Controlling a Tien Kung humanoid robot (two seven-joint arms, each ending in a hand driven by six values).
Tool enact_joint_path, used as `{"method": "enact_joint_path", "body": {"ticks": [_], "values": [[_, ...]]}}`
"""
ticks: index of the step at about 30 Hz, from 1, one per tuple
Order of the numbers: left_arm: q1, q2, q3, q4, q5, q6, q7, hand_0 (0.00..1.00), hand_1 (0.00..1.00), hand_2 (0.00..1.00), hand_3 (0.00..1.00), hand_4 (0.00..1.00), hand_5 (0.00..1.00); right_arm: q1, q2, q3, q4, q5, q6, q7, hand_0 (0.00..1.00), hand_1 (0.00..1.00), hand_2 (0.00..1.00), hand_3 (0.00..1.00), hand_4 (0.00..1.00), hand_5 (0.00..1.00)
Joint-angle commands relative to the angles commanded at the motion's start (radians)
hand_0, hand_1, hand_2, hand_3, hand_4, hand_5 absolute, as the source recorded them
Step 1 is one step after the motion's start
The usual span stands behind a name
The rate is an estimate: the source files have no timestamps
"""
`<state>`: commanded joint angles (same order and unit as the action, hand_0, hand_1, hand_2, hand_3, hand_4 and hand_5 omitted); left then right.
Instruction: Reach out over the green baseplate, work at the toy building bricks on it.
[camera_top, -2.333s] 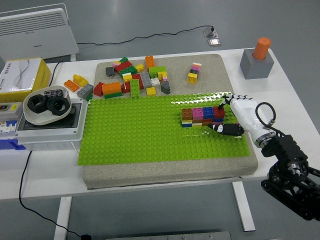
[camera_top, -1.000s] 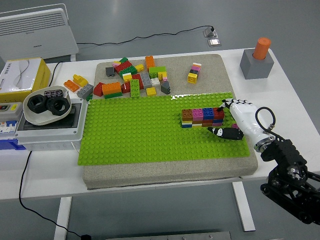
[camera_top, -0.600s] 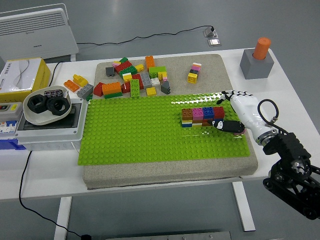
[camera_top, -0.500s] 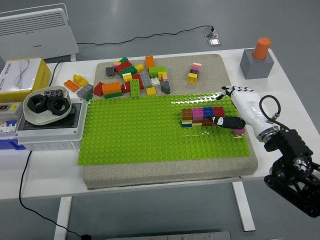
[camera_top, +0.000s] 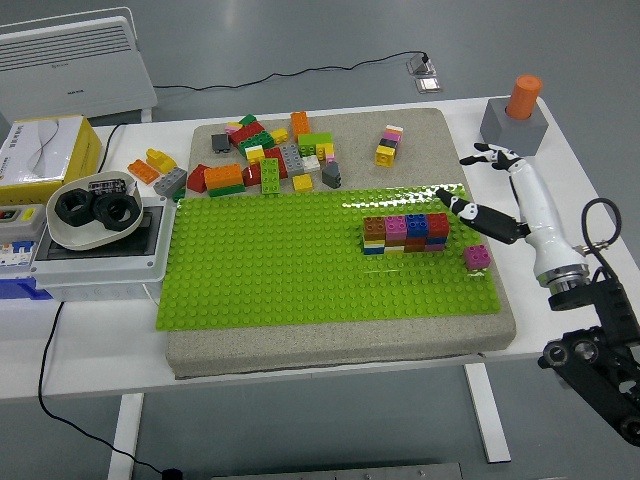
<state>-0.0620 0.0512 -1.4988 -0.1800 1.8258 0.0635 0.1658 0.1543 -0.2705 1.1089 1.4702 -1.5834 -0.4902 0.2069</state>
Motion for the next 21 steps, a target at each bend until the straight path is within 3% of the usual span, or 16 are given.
{"method": "enact_joint_path", "body": {"ticks": [5, 6, 11, 15, 17, 18, 21], "values": [[-0.006, 0.003, 0.01, 0.0, -0.002, 0.004, -0.006, 0.686, 0.344, 0.521, 0.53, 0.742, 0.804, 0.001, -0.029, 0.133, 0.015, 0.19, 0.027, 0.154, 0.606, 0.56, 0.643, 0.563, 0.88, 0.501], [-0.008, 0.003, 0.011, 0.0, 0.001, 0.002, -0.006, 0.686, 0.345, 0.531, 0.544, 0.729, 0.777, 0.001, -0.029, 0.146, 0.013, 0.215, 0.029, 0.17, 0.576, 0.461, 0.594, 0.527, 0.851, 0.495], [-0.03, 0.013, 0.023, 0.0, 0.032, -0.025, 0.015, 0.686, 0.345, 0.531, 0.544, 0.729, 0.777, -0.007, -0.004, 0.191, -0.044, 0.401, 0.052, 0.286, 0.576, 0.461, 0.594, 0.527, 0.851, 0.495], [-0.039, 0.019, 0.037, 0.0, 0.032, -0.027, 0.016, 0.686, 0.354, 0.534, 0.542, 0.724, 0.769, -0.004, 0.002, 0.19, -0.075, 0.54, 0.056, 0.337, 0.537, 0.441, 0.597, 0.552, 0.845, 0.502], [-0.041, 0.02, 0.044, 0.0, 0.026, -0.023, 0.012, 0.686, 0.354, 0.534, 0.542, 0.724, 0.769, -0.001, -0.001, 0.193, -0.076, 0.616, 0.054, 0.345, 0.537, 0.441, 0.597, 0.552, 0.845, 0.502], [-0.042, 0.021, 0.046, 0.0, 0.023, -0.021, 0.01, 0.685, 0.354, 0.534, 0.546, 0.72, 0.773, 0.001, -0.003, 0.195, -0.076, 0.649, 0.053, 0.346, 0.52, 0.421, 0.598, 0.615, 0.865, 0.498], [-0.045, 0.021, 0.054, 0.0, 0.017, -0.019, 0.004, 0.685, 0.354, 0.534, 0.546, 0.72, 0.773, 0.01, -0.009, 0.198, -0.076, 0.76, 0.052, 0.35, 0.52, 0.421, 0.598, 0.615, 0.865, 0.498]]}}
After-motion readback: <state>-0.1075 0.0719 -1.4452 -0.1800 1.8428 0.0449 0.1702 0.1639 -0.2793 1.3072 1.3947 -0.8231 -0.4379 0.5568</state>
